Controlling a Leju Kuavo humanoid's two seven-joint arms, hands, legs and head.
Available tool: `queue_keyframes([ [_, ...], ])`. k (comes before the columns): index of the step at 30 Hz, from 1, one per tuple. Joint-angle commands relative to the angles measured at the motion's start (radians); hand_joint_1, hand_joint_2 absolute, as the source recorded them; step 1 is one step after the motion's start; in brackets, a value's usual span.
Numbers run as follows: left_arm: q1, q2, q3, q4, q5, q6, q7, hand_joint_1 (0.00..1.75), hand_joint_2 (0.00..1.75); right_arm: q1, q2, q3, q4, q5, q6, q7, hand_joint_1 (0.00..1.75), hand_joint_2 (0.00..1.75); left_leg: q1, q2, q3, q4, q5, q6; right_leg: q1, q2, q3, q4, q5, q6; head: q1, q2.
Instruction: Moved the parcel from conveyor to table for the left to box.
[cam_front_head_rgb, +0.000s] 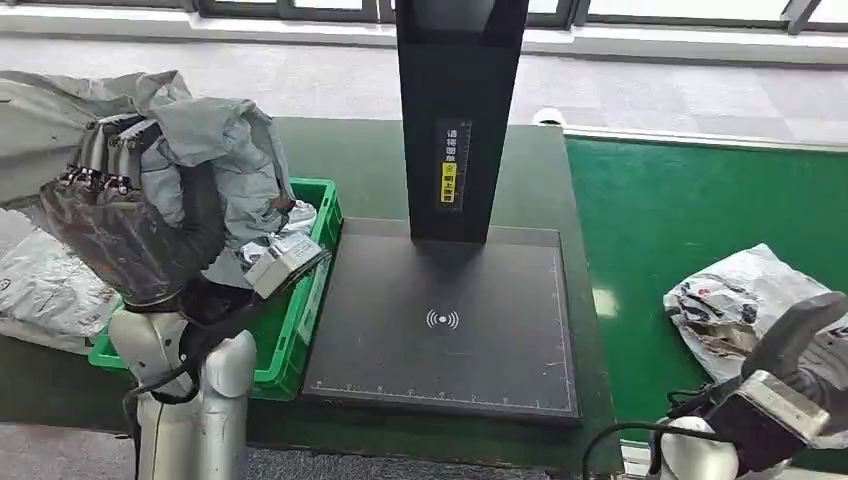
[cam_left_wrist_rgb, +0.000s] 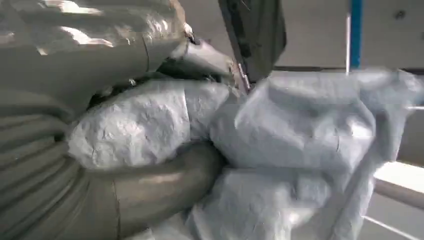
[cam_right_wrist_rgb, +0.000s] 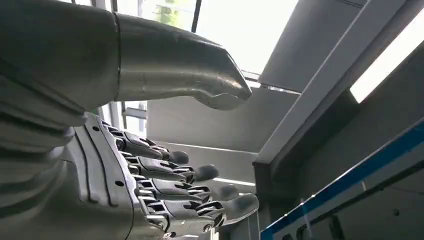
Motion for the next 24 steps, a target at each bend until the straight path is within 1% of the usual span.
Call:
queue_keyframes([
  [1, -0.123, 0.046, 0.266, 0.576, -0.076, -0.004, 0.209, 1.75, 1.75, 0.018, 0.025, -0.023, -0.011, -0.003, -0.001, 0.001, 0.00, 1.75, 0.000, -0.003, 0.005, -0.005, 0.003, -0.002, 0.000, -0.004, 0.005, -0.004, 0.001, -0.001, 0.000, 0.000],
  [2, -0.123, 0.046, 0.266, 0.576, -0.076, -0.004, 0.209, 1.75, 1.75, 0.018, 0.025, -0.023, -0.011, -0.003, -0.001, 0.001, 0.00, 1.75, 0.000, -0.001, 0.004, -0.002, 0.002, -0.002, 0.000, -0.002, 0.004, -0.002, 0.001, -0.001, 0.000, 0.000],
  [3, -0.137, 0.063, 0.263, 0.607, -0.071, -0.004, 0.220, 1.75, 1.75, 0.025, 0.025, -0.021, -0.018, -0.004, -0.001, 0.001, 0.00, 1.75, 0.001, -0.001, 0.004, -0.003, 0.003, -0.002, 0.001, -0.002, 0.004, -0.003, 0.002, -0.002, 0.000, 0.000],
  [4, -0.190, 0.126, 0.308, 0.693, -0.008, -0.004, 0.162, 1.75, 1.75, 0.024, 0.025, -0.019, -0.018, -0.002, -0.001, 0.001, 0.00, 1.75, 0.002, 0.001, 0.002, -0.001, 0.002, -0.002, 0.002, 0.000, 0.002, -0.002, 0.002, -0.002, 0.000, 0.000],
  [5, -0.143, 0.121, 0.213, 0.689, -0.025, -0.004, 0.277, 1.75, 1.75, 0.043, 0.025, -0.010, -0.033, -0.007, -0.001, 0.001, 0.00, 1.75, 0.002, -0.001, 0.003, -0.003, 0.003, -0.003, 0.003, -0.002, 0.003, -0.004, 0.002, -0.002, 0.000, 0.000],
  [6, -0.151, 0.093, 0.229, 0.703, -0.059, -0.004, 0.286, 1.75, 1.75, 0.033, 0.025, -0.010, -0.022, -0.005, -0.001, 0.001, 0.00, 1.75, 0.001, -0.001, 0.004, -0.003, 0.003, -0.003, 0.001, -0.002, 0.004, -0.002, 0.001, -0.002, 0.000, 0.000],
  [7, -0.192, 0.128, 0.217, 0.760, -0.030, -0.004, 0.295, 1.75, 1.75, 0.031, 0.015, -0.014, -0.024, -0.020, 0.004, 0.001, 0.00, 1.75, 0.001, -0.001, 0.005, -0.005, 0.003, -0.003, 0.001, -0.003, 0.006, -0.004, 0.002, -0.002, 0.000, 0.000],
  [8, -0.170, 0.097, 0.246, 0.750, -0.070, -0.004, 0.290, 1.75, 1.75, 0.029, 0.025, -0.006, -0.016, -0.005, -0.001, 0.001, 0.00, 1.75, 0.001, -0.002, 0.003, -0.002, 0.003, -0.003, 0.001, -0.003, 0.004, -0.002, 0.001, -0.002, 0.000, 0.000],
  [9, -0.143, 0.108, 0.246, 0.747, -0.046, -0.004, 0.277, 1.75, 1.75, 0.033, 0.025, -0.002, -0.019, -0.004, -0.001, 0.001, 0.00, 1.75, 0.002, -0.002, 0.003, -0.003, 0.003, -0.003, 0.002, -0.003, 0.004, -0.003, 0.002, -0.002, 0.000, 0.000],
  [10, -0.169, 0.095, 0.257, 0.775, -0.072, -0.004, 0.293, 1.75, 1.75, 0.029, 0.025, -0.002, -0.015, -0.004, -0.001, 0.001, 0.00, 1.75, 0.001, 0.000, 0.003, -0.002, 0.002, -0.003, 0.001, -0.001, 0.003, -0.002, 0.002, -0.002, 0.000, 0.000],
  [12, -0.170, 0.094, 0.269, 0.789, -0.076, -0.004, 0.292, 1.75, 1.75, 0.023, 0.025, -0.002, -0.008, -0.004, -0.001, 0.001, 0.00, 1.75, 0.001, -0.001, 0.001, -0.002, 0.002, -0.003, 0.001, -0.001, 0.002, -0.002, 0.002, -0.002, 0.000, 0.000],
  [19, -0.171, 0.105, 0.274, 0.807, -0.076, -0.004, 0.333, 1.75, 1.75, 0.013, 0.025, 0.004, 0.015, 0.004, -0.001, 0.001, 0.00, 1.75, 0.001, 0.000, 0.000, -0.001, 0.001, -0.003, 0.001, 0.000, 0.001, -0.001, 0.001, -0.002, 0.000, 0.000],
  [20, -0.161, 0.105, 0.276, 0.779, -0.076, -0.004, 0.332, 0.66, 1.75, 0.012, 0.025, 0.006, 0.019, 0.004, -0.001, 0.001, 0.00, 1.75, 0.002, 0.000, 0.001, -0.002, 0.002, -0.003, 0.002, 0.000, 0.002, -0.002, 0.002, -0.002, 0.000, 0.000],
  [24, -0.161, 0.105, 0.276, 0.779, -0.076, -0.004, 0.332, 0.66, 1.75, 0.012, 0.025, 0.006, 0.019, 0.004, -0.001, 0.001, 0.00, 1.75, 0.002, 0.001, 0.001, -0.001, 0.001, -0.003, 0.002, 0.001, 0.001, -0.002, 0.002, -0.002, 0.000, 0.000],
])
